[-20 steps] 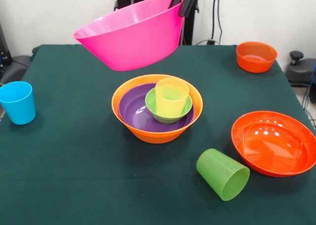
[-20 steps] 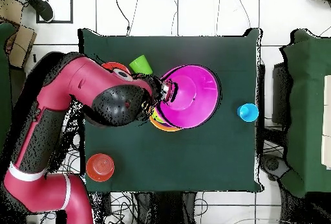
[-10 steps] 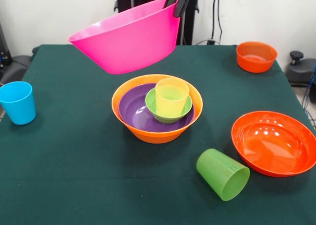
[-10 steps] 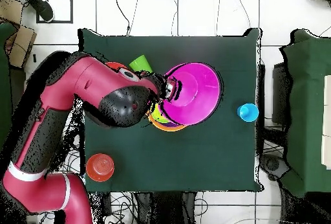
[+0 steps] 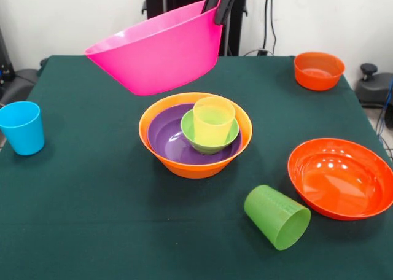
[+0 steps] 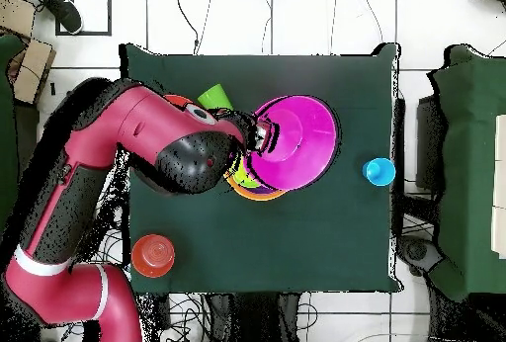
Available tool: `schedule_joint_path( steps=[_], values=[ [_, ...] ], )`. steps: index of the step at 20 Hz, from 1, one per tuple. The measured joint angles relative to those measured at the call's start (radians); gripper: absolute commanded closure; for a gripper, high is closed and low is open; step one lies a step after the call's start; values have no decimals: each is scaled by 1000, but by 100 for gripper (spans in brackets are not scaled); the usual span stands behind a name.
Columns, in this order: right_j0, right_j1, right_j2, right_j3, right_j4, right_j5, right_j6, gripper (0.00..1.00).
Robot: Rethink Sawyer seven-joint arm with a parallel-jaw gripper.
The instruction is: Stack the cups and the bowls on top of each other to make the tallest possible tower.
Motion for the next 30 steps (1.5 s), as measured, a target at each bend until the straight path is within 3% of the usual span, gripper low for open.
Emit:
schedule_joint_path(
  steps=[30],
  values=[
    [-3, 9, 46, 0, 0, 0, 0, 100]
  ],
)
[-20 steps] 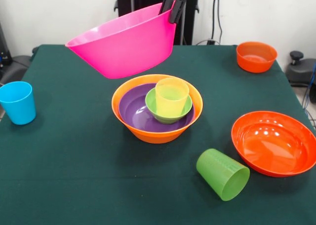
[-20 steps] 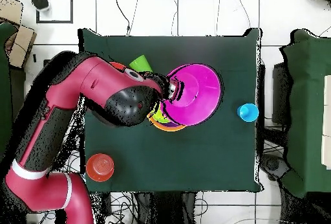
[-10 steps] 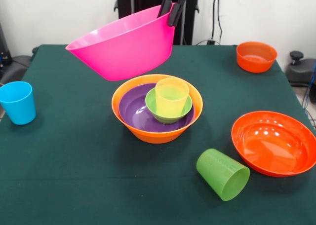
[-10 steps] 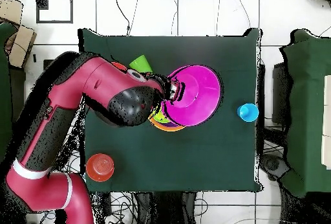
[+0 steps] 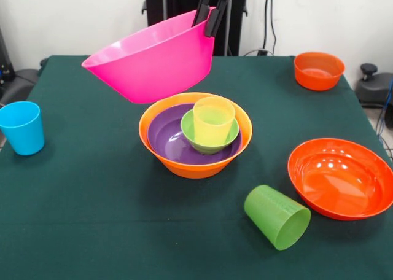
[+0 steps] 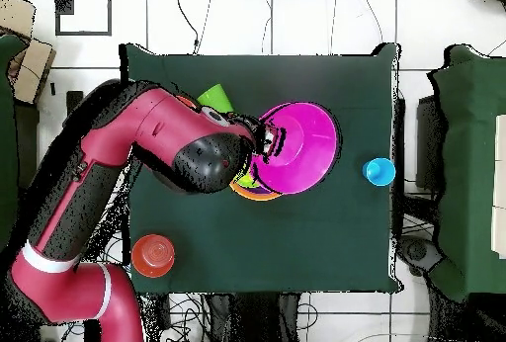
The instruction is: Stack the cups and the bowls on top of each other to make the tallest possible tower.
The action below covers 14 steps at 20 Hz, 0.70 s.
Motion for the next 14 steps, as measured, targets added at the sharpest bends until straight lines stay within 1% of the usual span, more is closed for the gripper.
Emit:
schedule_joint_path(
  steps=[14],
  values=[
    [2, -4, 31, 1, 0, 0, 0, 100]
  ],
)
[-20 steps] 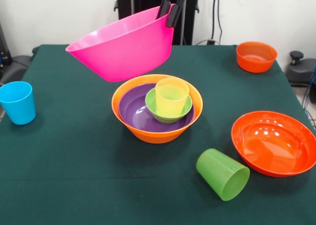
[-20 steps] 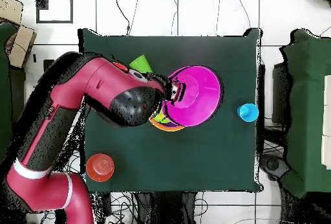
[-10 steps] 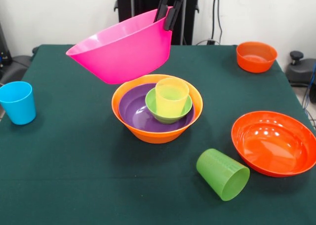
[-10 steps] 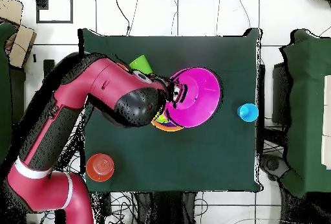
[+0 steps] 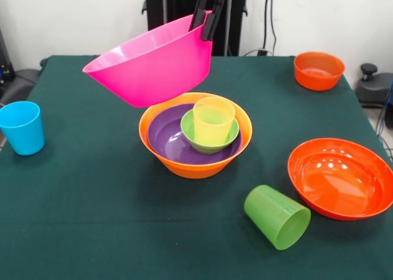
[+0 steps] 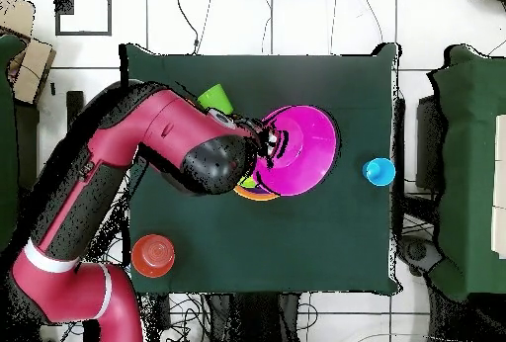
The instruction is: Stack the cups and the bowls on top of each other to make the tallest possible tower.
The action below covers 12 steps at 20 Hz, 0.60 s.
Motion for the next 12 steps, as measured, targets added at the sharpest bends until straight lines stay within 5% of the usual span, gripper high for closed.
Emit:
schedule_joint_path(
  steps=[6, 7, 12],
  values=[
    [0, 1, 2, 11, 0, 0, 0, 100],
    [0, 1, 3, 17, -1, 0, 0, 0],
    [0, -2, 3, 23, -1, 0, 0, 0]
  ],
)
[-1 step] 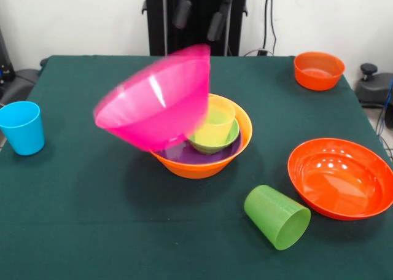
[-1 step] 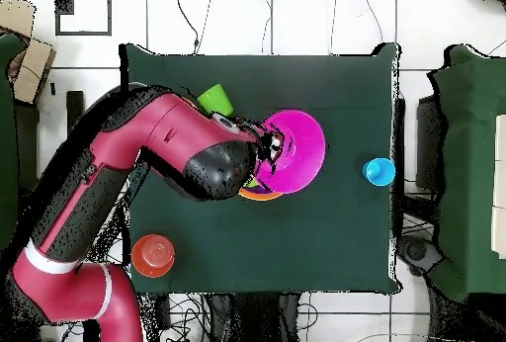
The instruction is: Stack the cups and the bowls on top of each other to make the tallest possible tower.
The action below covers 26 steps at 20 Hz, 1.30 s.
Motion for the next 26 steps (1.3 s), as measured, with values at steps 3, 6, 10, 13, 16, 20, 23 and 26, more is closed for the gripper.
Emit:
schedule_joint_path(
  steps=[3, 6, 10, 13, 16, 20, 23, 26],
  values=[
    [0, -3, 2, 2, -2, 0, 0, 0],
    [0, -7, 6, 2, -1, 0, 0, 0],
    [1, -14, 10, 2, -1, 0, 0, 0],
    [0, -22, 13, 3, -2, 0, 0, 0],
    [0, -27, 16, 3, -2, 0, 0, 0],
    [0, -27, 20, 3, -2, 0, 0, 0],
    [0, -27, 23, 3, -1, 0, 0, 0],
    [1, -27, 26, 3, -2, 0, 0, 0]
  ],
)
